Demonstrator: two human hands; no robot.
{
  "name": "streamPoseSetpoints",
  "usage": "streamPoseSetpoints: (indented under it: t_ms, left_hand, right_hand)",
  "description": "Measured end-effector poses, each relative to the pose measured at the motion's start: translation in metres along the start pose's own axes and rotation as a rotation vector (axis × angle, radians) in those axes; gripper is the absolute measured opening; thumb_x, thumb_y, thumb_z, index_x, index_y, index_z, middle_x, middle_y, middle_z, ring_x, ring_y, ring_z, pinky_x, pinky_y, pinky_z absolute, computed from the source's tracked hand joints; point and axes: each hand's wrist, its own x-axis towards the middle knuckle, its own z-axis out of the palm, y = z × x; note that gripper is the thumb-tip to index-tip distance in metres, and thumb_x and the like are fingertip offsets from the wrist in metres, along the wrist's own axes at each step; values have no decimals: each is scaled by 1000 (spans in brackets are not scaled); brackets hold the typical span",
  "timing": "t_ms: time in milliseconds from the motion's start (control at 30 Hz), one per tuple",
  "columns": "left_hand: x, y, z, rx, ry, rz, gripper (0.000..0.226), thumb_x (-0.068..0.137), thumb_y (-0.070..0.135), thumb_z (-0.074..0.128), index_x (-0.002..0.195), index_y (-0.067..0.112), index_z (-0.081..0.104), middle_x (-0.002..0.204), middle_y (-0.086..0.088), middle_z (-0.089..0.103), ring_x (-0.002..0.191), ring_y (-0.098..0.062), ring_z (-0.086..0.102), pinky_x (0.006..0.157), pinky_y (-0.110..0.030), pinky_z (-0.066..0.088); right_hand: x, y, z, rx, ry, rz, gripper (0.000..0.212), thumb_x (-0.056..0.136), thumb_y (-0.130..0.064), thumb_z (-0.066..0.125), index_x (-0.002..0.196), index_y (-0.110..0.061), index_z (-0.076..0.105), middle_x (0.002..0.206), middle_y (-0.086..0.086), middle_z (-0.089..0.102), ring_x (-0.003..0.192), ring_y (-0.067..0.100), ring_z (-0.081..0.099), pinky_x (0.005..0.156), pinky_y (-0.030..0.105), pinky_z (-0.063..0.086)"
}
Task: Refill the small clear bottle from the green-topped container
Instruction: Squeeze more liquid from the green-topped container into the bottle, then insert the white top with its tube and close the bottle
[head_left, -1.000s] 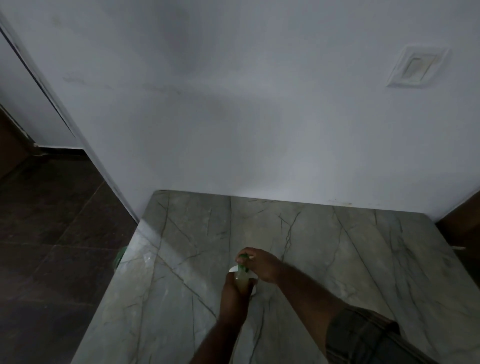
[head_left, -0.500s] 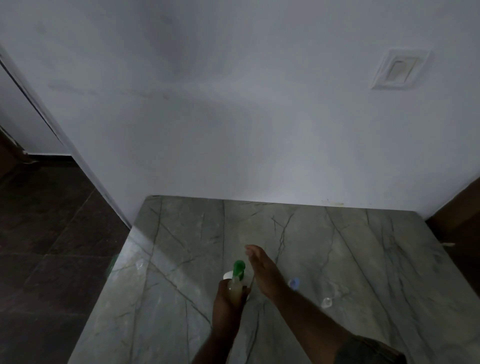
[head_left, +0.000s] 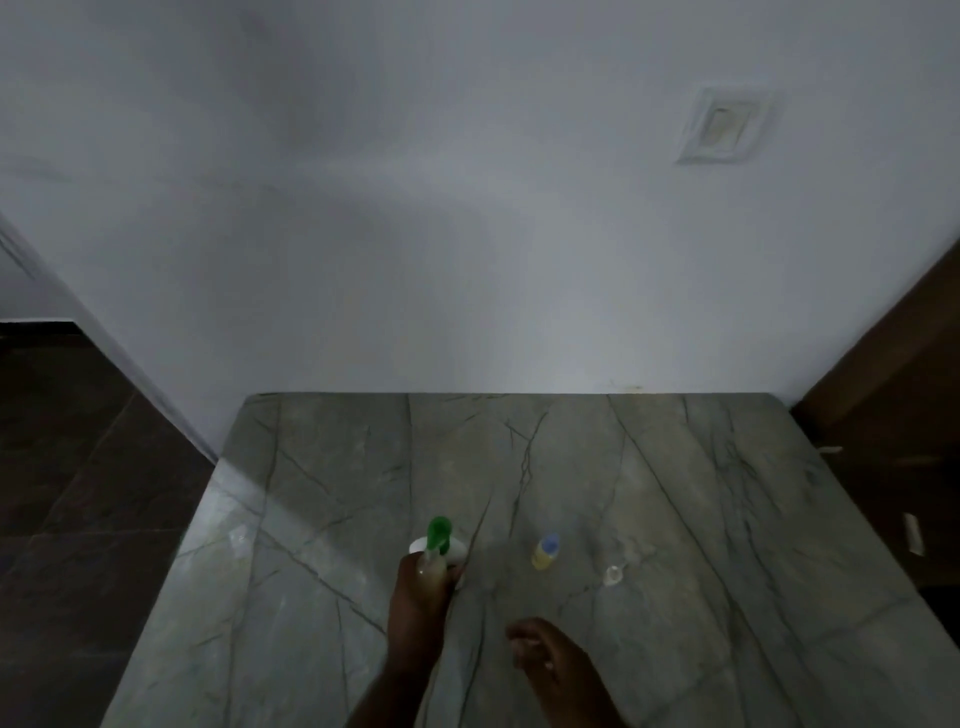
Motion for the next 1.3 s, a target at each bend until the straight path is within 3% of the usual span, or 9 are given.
streamPoseSetpoints:
  t_ms: [200, 300, 400, 567, 700, 833, 933, 1167, 1300]
  left_hand:
    - [-4, -5, -2, 136, -53, 9, 14, 86, 16, 69, 100, 11, 69, 97, -8, 72, 96, -23, 69, 88, -54, 55]
    - [-7, -1, -3, 138, -77, 23, 12, 89, 8, 64, 97, 12, 71, 96, -7, 72, 96, -24, 69, 89, -54, 55]
    - [-9, -3, -4, 96, -77, 1, 15, 91, 8, 62, 105, 3, 66, 100, -18, 70, 100, -34, 67, 92, -60, 51]
    - [-21, 6, -3, 118, -57, 22, 13, 94, 4, 59, 103, 4, 69, 100, -8, 73, 100, -26, 68, 92, -46, 54]
    - [-21, 4, -5, 161, -87, 24, 14, 96, 7, 58, 102, -2, 66, 97, -17, 71, 98, -32, 68, 92, -56, 51]
    - [-21, 5, -2, 182, -83, 5, 15, 98, 7, 54, 100, 4, 69, 95, -12, 73, 95, -28, 69, 90, -56, 52]
    - [-25, 7, -1, 169, -44, -42, 16, 95, 22, 60, 103, 13, 70, 98, -4, 74, 97, -20, 69, 94, -53, 52]
    - [-26, 12, -2, 249, -49, -79, 35, 84, 35, 70, 109, 11, 65, 104, -2, 72, 100, -16, 67, 94, -48, 52]
    - [-27, 11, -1, 274, -77, -65, 45, 81, 43, 66, 107, 7, 63, 100, -4, 71, 97, -17, 66, 92, -46, 52]
  right_hand:
    - [-28, 92, -73, -266, 71, 166, 17, 99, 0, 45, 111, -4, 57, 97, 15, 63, 54, 8, 61, 50, 10, 46]
    - [-33, 107, -96, -70, 476, 319, 19, 85, -1, 69, 103, -4, 68, 95, 18, 72, 57, 7, 62, 54, 4, 43]
    - [-25, 105, -116, -72, 689, 284, 26, 83, -10, 73, 108, -6, 66, 101, 14, 70, 67, 21, 62, 62, 23, 45]
    - [12, 91, -128, -39, 590, 248, 52, 81, -27, 76, 124, -10, 53, 116, 8, 59, 89, 23, 63, 77, 35, 53]
    - [46, 83, -120, -88, 404, 228, 71, 77, -34, 80, 136, -12, 46, 129, 6, 53, 105, 21, 59, 85, 32, 51]
    - [71, 80, -112, -123, 314, 199, 68, 77, -27, 81, 135, -12, 49, 130, 10, 55, 112, 25, 58, 92, 35, 51]
    - [84, 81, -107, -192, 283, 187, 65, 79, -27, 79, 135, -14, 50, 128, 12, 56, 115, 26, 56, 95, 33, 47]
    - [101, 96, -103, -313, 283, 139, 32, 85, -28, 71, 111, -10, 66, 108, 12, 64, 104, 29, 61, 86, 33, 48]
    - [102, 99, -98, -249, 330, 215, 33, 93, -26, 62, 118, -5, 64, 115, 16, 64, 110, 32, 60, 92, 36, 48]
